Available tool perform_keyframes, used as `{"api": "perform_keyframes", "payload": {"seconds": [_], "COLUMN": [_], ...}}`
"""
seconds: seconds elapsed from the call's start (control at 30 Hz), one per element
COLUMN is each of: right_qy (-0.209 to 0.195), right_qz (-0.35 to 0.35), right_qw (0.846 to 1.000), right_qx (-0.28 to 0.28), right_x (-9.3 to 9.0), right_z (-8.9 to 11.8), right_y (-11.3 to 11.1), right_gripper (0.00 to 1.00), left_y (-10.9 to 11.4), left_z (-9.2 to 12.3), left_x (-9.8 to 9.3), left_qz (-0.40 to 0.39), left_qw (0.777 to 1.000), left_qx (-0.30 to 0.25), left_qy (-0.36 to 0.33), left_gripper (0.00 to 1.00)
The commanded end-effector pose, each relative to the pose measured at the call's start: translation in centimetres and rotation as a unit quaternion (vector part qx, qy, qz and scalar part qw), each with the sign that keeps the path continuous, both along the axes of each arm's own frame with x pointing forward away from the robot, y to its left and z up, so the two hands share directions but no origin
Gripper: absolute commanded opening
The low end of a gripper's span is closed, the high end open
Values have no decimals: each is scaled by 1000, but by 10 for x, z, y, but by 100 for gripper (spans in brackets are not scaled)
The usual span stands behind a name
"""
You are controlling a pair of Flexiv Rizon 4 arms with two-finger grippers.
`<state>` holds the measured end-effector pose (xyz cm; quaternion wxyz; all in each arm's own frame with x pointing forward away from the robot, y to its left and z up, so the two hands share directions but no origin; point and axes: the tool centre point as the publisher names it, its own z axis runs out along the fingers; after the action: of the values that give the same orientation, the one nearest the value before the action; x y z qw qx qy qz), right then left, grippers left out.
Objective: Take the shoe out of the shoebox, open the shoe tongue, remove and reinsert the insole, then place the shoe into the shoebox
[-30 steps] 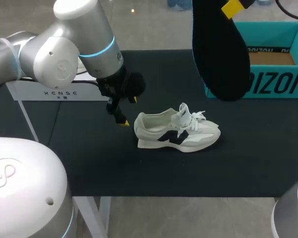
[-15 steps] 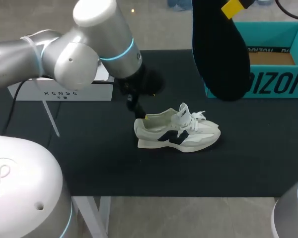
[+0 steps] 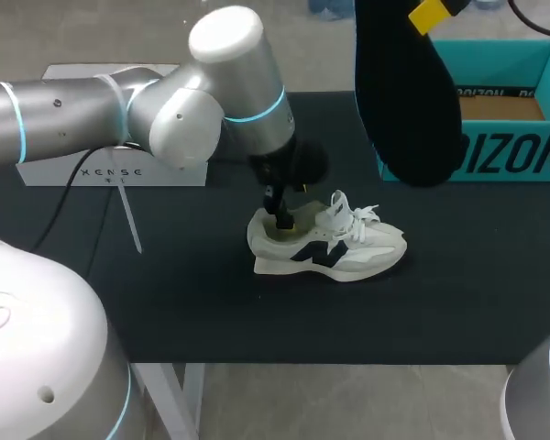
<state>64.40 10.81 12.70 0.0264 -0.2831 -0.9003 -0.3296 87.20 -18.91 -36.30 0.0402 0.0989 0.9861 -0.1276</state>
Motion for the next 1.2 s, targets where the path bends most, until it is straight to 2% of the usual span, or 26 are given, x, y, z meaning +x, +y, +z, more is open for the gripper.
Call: {"api": "perform_keyframes", "payload": {"seconds": [0.03, 0.07, 0.1, 0.13, 0.2, 0.6, 0.83, 1.03, 1.2], "right_qy": [1, 1, 1, 1, 1, 1, 1, 1, 1], "right_qz": [0, 0, 0, 0, 0, 0, 0, 0, 0], "right_qw": [1000, 1000, 1000, 1000, 1000, 1000, 1000, 1000, 1000], "right_qx": [-1, -1, -1, -1, -1, -1, -1, -1, -1], "right_x": [1, 1, 1, 1, 1, 1, 1, 1, 1], "right_z": [1, 1, 1, 1, 1, 1, 1, 1, 1], "right_y": [1, 1, 1, 1, 1, 1, 1, 1, 1], "right_gripper": [0, 0, 0, 0, 0, 0, 0, 0, 0], "left_y": [-5, -4, -4, -4, -3, 1, 4, 7, 8], "left_z": [-13, -14, -15, -16, -16, -17, -15, 3, 31], "left_x": [3, 4, 4, 4, 2, -7, -4, 10, 29], "left_qz": [8, 9, 12, 13, 12, 6, -8, -36, -81], "left_qw": [1000, 1000, 1000, 1000, 1000, 1000, 1000, 999, 997], "left_qx": [4, 4, 5, 6, 4, -3, -5, -22, -15], "left_qy": [-2, -1, -2, -3, -1, 5, 12, 15, 7], "left_gripper": [77, 57, 44, 37, 0, 0, 0, 0, 0]}}
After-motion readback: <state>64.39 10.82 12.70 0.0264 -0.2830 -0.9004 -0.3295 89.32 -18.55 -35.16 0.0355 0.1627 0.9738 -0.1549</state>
